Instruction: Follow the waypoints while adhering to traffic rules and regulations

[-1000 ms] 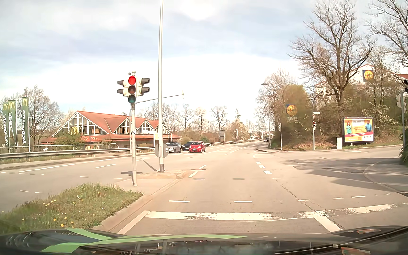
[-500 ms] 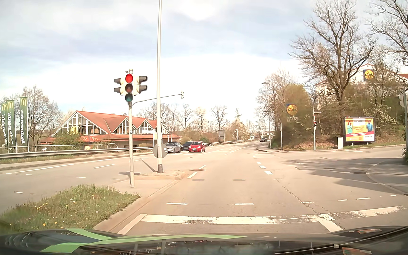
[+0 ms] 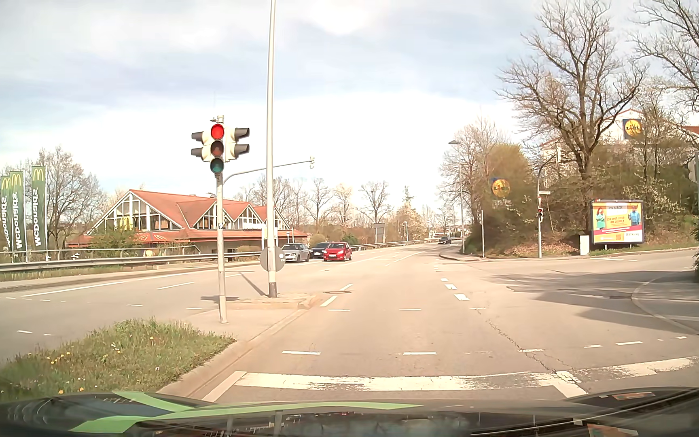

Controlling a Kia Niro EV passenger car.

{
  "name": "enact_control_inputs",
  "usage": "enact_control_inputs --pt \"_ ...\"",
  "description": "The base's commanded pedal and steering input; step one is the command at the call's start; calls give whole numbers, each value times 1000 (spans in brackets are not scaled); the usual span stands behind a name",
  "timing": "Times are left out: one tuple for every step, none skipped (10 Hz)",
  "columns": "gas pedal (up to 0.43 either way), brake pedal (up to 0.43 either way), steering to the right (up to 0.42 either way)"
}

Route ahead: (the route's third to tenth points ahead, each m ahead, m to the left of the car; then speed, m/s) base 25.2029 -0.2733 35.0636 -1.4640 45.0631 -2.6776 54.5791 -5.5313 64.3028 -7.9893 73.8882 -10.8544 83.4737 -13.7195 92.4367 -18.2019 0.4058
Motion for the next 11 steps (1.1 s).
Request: enact_control_inputs --pt "0 110 0" --pt "0 122 0" --pt "0 128 0" --pt "0 128 0" --pt "0 134 0" --pt "0 140 0" --pt "0 140 0" --pt "0 146 0" --pt "0 146 0" --pt "0 146 0" --pt "0 140 0"
